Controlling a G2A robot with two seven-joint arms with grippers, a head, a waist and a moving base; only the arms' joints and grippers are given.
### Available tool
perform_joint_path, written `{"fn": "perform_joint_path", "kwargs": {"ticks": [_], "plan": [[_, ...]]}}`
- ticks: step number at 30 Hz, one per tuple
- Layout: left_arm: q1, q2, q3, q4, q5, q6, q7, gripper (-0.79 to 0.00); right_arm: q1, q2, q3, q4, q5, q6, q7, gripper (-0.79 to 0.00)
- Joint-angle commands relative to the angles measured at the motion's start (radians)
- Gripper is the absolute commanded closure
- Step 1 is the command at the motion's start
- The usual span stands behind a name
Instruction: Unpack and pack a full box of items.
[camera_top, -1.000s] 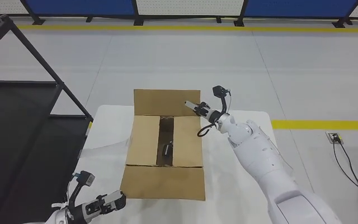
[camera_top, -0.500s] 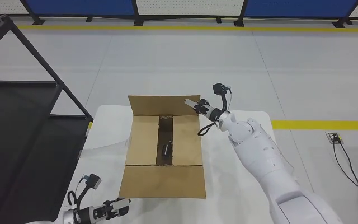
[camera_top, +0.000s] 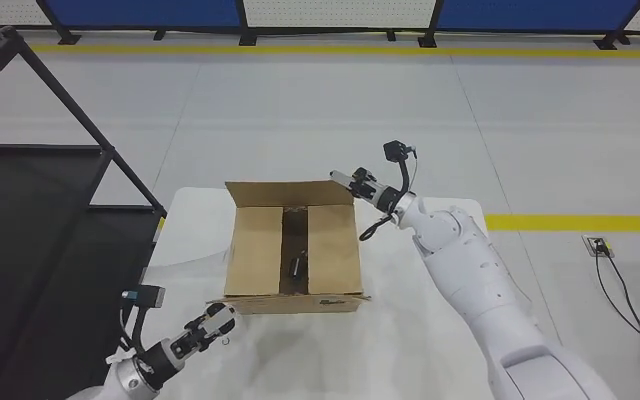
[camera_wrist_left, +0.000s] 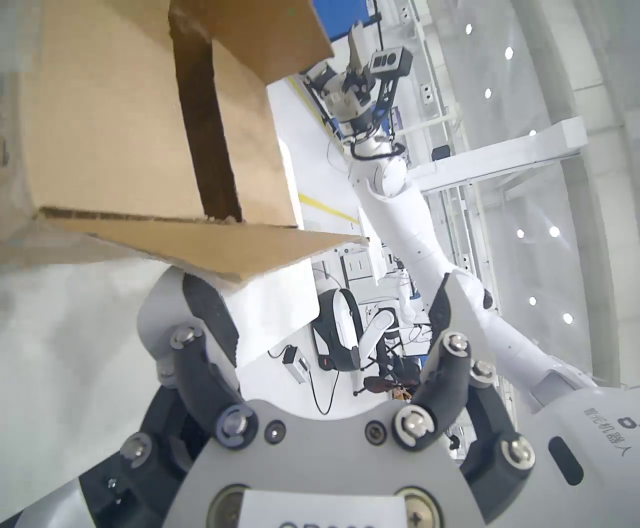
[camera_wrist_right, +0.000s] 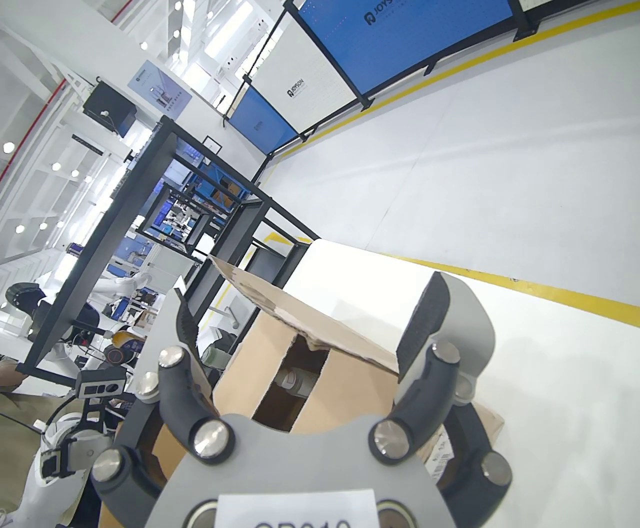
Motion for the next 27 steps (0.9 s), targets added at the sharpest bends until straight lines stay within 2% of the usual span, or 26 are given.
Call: {"fn": "perform_joint_path", "kwargs": {"ticks": [1,7,11,24,27], "plan": [[-0.019,-0.001,0.014,-0.003,0.007,0.005,0.038,-0.785,-0.006,0.004,0.004,-0.027,0.001,-0.002,0.014,-0.785],[-0.097,-0.004,0.062,0.011,0.085,0.049,0.161,-0.785,-0.029,0.019,0.022,-0.121,0.022,0.020,0.093,-0.785],[-0.142,-0.008,0.120,0.038,0.174,0.062,0.251,-0.785,-0.036,0.027,0.025,-0.191,0.041,0.110,0.205,-0.785],[-0.150,-0.009,0.134,0.044,0.194,0.071,0.268,-0.785,-0.048,0.028,0.020,-0.223,0.033,0.133,0.219,-0.785],[-0.167,-0.012,0.150,0.055,0.193,0.104,0.301,-0.785,-0.057,0.034,0.021,-0.264,0.024,0.191,0.256,-0.785]]}}
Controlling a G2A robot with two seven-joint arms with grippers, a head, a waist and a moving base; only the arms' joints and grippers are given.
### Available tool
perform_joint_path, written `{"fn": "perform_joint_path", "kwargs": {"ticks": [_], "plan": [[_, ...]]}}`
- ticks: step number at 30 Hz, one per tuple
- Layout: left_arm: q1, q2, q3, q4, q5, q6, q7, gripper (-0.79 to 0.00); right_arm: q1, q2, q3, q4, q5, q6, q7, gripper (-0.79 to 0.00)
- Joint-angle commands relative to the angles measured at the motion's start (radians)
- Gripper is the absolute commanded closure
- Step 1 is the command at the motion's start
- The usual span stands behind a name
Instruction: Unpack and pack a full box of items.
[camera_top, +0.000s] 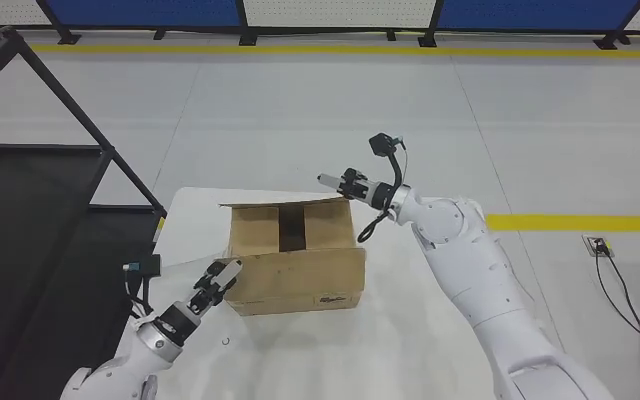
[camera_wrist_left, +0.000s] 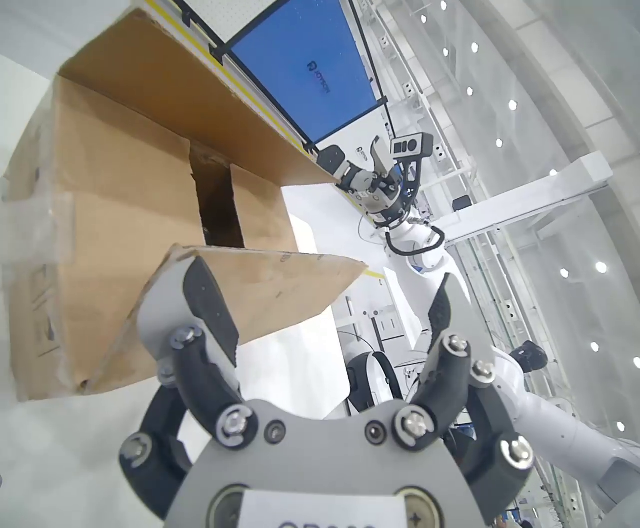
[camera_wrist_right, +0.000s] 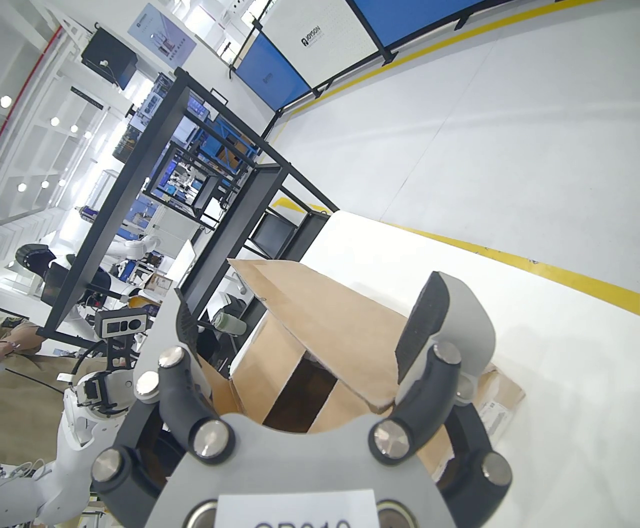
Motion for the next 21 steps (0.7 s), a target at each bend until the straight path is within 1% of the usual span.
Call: {"fn": "perform_joint_path", "kwargs": {"ticks": [1,6,10,13,21], "plan": [[-0.018,-0.002,0.015,0.009,-0.001,0.025,0.020,-0.785,-0.001,0.003,0.001,-0.024,0.002,0.048,0.045,-0.785],[-0.066,-0.006,0.056,0.032,0.027,0.080,0.061,-0.785,-0.017,0.015,0.014,-0.084,-0.004,0.117,0.087,-0.785],[-0.096,-0.009,0.089,0.045,0.069,0.110,0.094,-0.785,-0.031,0.023,0.015,-0.132,-0.004,0.198,0.176,-0.785],[-0.113,-0.011,0.111,0.058,0.104,0.120,0.113,-0.785,-0.042,0.028,0.015,-0.166,-0.002,0.258,0.221,-0.785],[-0.155,-0.017,0.164,0.096,0.183,0.141,0.160,-0.785,-0.046,0.026,0.016,-0.188,0.118,0.398,0.361,-0.785]]}}
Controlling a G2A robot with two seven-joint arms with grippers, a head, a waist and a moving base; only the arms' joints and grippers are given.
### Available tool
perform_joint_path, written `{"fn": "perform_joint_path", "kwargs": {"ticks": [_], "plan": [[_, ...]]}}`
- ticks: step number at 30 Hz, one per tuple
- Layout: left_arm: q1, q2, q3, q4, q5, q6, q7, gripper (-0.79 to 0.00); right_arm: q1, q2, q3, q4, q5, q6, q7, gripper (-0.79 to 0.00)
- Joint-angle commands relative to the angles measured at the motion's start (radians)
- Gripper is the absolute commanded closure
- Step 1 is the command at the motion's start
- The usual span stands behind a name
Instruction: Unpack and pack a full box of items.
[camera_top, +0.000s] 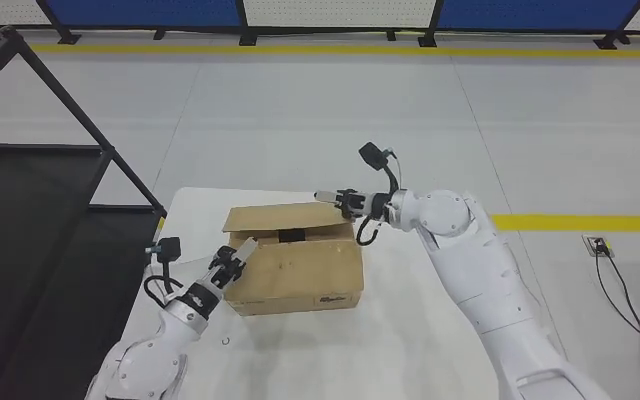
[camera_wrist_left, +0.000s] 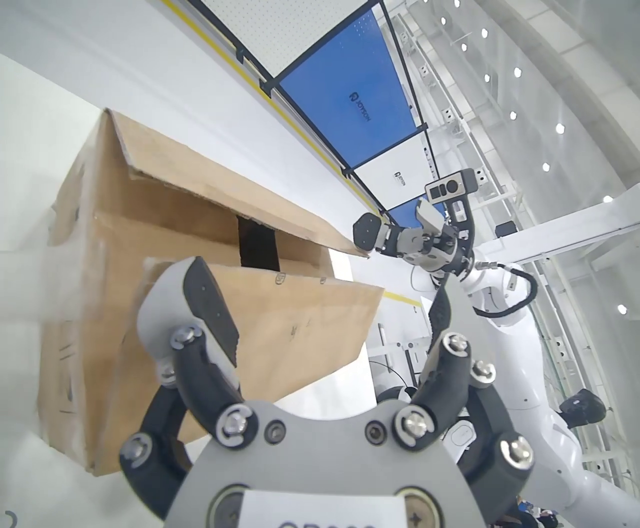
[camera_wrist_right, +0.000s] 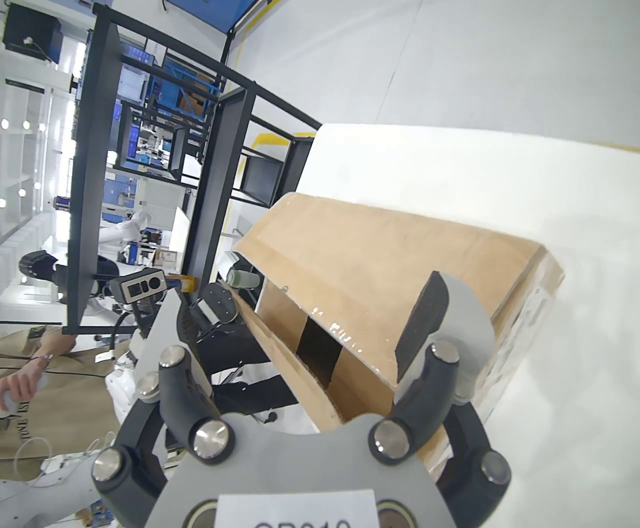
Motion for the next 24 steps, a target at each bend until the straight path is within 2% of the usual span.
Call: {"fn": "perform_joint_path", "kwargs": {"ticks": [1,3,13,17,24], "plan": [[-0.011,-0.001,0.013,0.012,0.022,0.005,0.007,-0.785,0.003,-0.003,-0.006,0.002,0.036,0.019,0.036,-0.785],[-0.022,-0.003,0.025,0.024,0.029,0.009,0.015,-0.785,0.007,-0.005,-0.004,0.017,0.105,0.011,0.096,-0.785],[-0.064,-0.011,0.061,0.068,0.050,0.025,0.039,-0.785,0.065,-0.021,-0.045,0.135,0.185,0.066,0.149,-0.785],[-0.079,-0.015,0.072,0.081,0.056,0.034,0.053,-0.785,0.072,-0.027,-0.051,0.174,0.245,0.039,0.202,-0.785],[-0.095,-0.020,0.065,0.094,0.011,0.043,0.062,-0.785,0.069,-0.024,-0.053,0.229,0.257,0.010,0.182,-0.785]]}}
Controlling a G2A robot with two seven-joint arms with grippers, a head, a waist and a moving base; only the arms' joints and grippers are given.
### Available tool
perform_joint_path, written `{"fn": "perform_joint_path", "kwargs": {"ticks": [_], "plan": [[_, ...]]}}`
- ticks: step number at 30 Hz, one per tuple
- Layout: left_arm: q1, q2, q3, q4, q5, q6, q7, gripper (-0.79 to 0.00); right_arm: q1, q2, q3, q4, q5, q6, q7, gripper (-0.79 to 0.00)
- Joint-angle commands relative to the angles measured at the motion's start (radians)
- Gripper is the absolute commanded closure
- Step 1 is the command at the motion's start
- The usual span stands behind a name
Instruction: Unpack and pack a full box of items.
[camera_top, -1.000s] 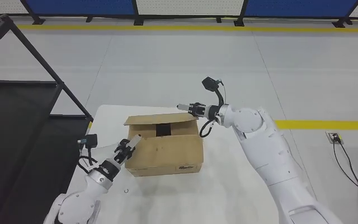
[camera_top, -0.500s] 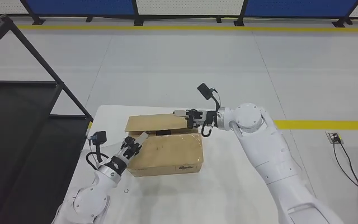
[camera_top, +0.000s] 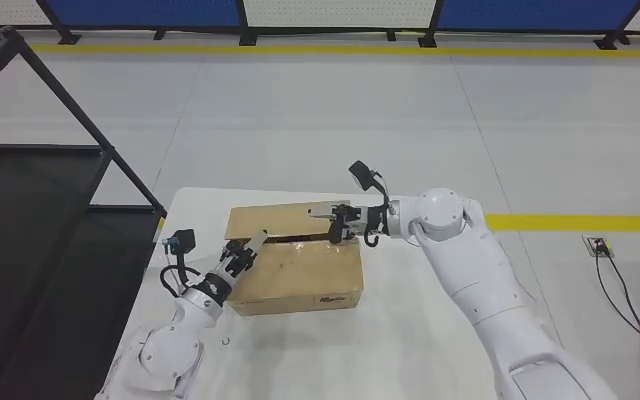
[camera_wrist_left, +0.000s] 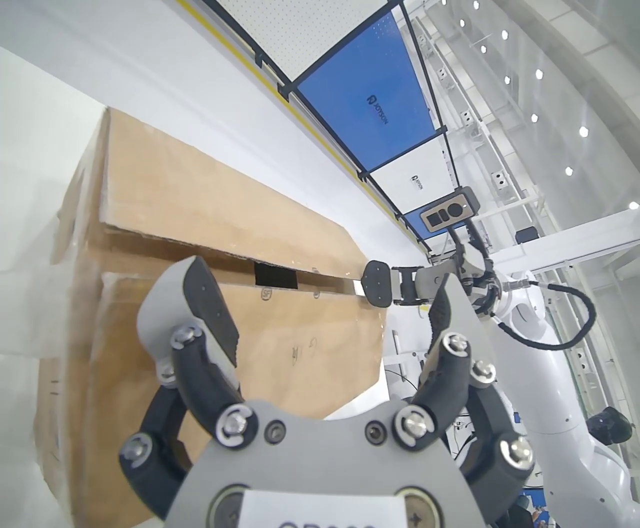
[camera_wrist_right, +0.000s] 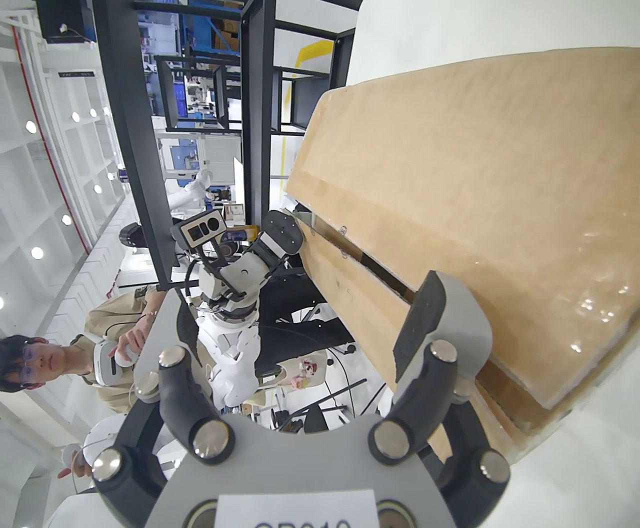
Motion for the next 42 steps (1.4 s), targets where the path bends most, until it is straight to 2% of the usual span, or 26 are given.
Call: {"fn": "perform_joint_path", "kwargs": {"ticks": [1,6,10,16,29,31,35,42], "plan": [[0.001,-0.002,-0.017,-0.003,-0.043,0.001,0.015,-0.785,-0.003,0.001,0.001,0.011,0.003,-0.004,-0.009,-0.785],[0.035,-0.003,-0.109,-0.016,-0.158,0.010,0.079,-0.785,-0.021,0.006,0.006,0.026,0.015,-0.036,-0.017,-0.785],[0.094,-0.004,-0.181,-0.023,-0.231,0.019,0.140,-0.785,-0.045,0.011,0.003,0.016,0.009,-0.088,-0.023,-0.785],[0.190,-0.007,-0.256,-0.077,-0.345,0.029,0.175,-0.785,-0.057,0.013,-0.011,-0.004,-0.014,-0.109,-0.049,-0.785],[0.195,-0.008,-0.247,-0.064,-0.349,0.036,0.166,-0.785,-0.057,0.013,-0.011,-0.004,-0.014,-0.109,-0.049,-0.785],[0.192,-0.011,-0.238,-0.033,-0.377,0.069,0.161,-0.785,-0.057,0.013,-0.011,-0.004,-0.014,-0.109,-0.049,-0.785],[0.171,-0.023,-0.206,0.045,-0.445,0.129,0.223,-0.785,-0.057,0.013,-0.011,-0.004,-0.014,-0.109,-0.049,-0.785],[0.137,-0.039,-0.140,0.163,-0.433,0.172,0.322,-0.785,-0.057,0.013,-0.011,-0.004,-0.014,-0.109,-0.049,-0.785]]}}
